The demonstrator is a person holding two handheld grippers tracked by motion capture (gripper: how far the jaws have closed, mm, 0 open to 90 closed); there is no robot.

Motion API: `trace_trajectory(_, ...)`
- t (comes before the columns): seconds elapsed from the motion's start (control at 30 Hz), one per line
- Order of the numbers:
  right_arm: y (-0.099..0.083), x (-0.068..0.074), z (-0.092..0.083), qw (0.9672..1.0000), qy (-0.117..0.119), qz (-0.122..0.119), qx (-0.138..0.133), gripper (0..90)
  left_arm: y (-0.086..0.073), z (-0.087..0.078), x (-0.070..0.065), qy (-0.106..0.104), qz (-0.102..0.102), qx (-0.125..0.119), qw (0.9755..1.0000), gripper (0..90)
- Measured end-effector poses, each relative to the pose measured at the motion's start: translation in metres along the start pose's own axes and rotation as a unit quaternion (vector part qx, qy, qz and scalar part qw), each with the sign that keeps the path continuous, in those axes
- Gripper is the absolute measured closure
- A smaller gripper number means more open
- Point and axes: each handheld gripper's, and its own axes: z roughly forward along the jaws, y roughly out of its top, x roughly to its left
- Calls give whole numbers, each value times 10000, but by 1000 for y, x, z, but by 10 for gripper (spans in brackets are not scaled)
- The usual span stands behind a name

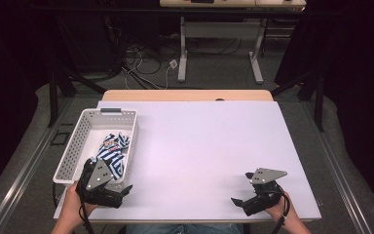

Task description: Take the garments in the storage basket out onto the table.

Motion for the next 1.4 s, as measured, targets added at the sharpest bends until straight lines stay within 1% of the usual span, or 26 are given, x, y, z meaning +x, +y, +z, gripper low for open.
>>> trace_trajectory(0.03,0,0,0,10000,0,0,0,0,0,0,1,-21,-62,-23,10000,2)
trace_trajectory(0.07,0,0,0,10000,7,10,15,0,0,0,3,24,-15,-5,10000,2)
trace_trajectory(0.1,0,0,0,10000,19,-3,35,0,1,0,3,-11,-77,0,10000,2)
trace_trajectory(0.13,0,0,0,10000,10,0,43,0,1,0,7,22,-54,3,10000,2)
trace_trajectory(0.17,0,0,0,10000,1,6,13,0,1,0,7,22,-54,3,10000,2)
trace_trajectory(0.2,0,0,0,10000,5,6,15,0,1,1,9,16,-104,-1,9999,2)
trace_trajectory(0.23,0,0,0,10000,16,5,22,0,1,1,11,44,-69,38,10000,2)
trace_trajectory(0.27,0,0,0,10000,6,9,20,0,1,1,11,38,-116,43,9999,2)
trace_trajectory(0.3,0,0,1,10000,14,17,18,0,1,1,11,38,-116,43,9999,2)
trace_trajectory(0.4,0,0,1,10000,7,19,21,0,2,2,17,106,-75,94,9999,1)
trace_trajectory(0.43,0,-1,1,10000,28,-20,25,0,2,2,18,98,-140,79,9998,2)
trace_trajectory(0.6,0,-1,1,10000,27,-43,35,0,4,3,26,163,-179,78,9997,2)
trace_trajectory(0.63,0,-1,1,10000,20,-43,33,0,5,3,29,159,-135,125,9997,2)
trace_trajectory(0.67,0,-1,1,10000,18,-42,32,0,5,4,31,195,-147,145,9996,2)
trace_trajectory(0.7,0,0,1,10000,4,-31,36,0,5,4,31,195,-147,145,9996,2)
trace_trajectory(0.87,0,-1,1,10000,12,-53,31,0,8,7,40,168,-165,223,9995,2)
trace_trajectory(0.9,1,0,0,10000,-7,-59,44,0,8,8,42,176,-195,244,9994,1)
trace_trajectory(0.97,0,0,1,10000,-6,-47,41,1,9,10,46,205,-160,305,9992,2)
trace_trajectory(1.0,0,0,1,10000,17,-40,32,0,9,10,48,253,-140,353,9990,1)
trace_trajectory(1.1,0,-1,1,10000,24,-32,89,0,9,12,55,324,-158,413,9985,1)
trace_trajectory(1.13,0,-1,1,10000,24,-32,89,0,10,13,57,342,-193,416,9984,1)
trace_trajectory(1.23,0,0,1,10000,1,-32,59,0,11,16,63,389,-189,499,9978,1)
trace_trajectory(1.27,0,0,1,10000,-1,-36,60,0,12,18,67,376,-156,573,9975,1)
trace_trajectory(1.3,0,0,1,10000,8,-34,47,0,12,18,67,376,-156,573,9975,1)
trace_trajectory(1.33,0,0,1,10000,8,-34,47,0,12,20,68,361,-201,590,9974,1)
trace_trajectory(1.4,0,0,1,10000,7,-31,45,1,12,23,70,346,-171,642,9972,1)
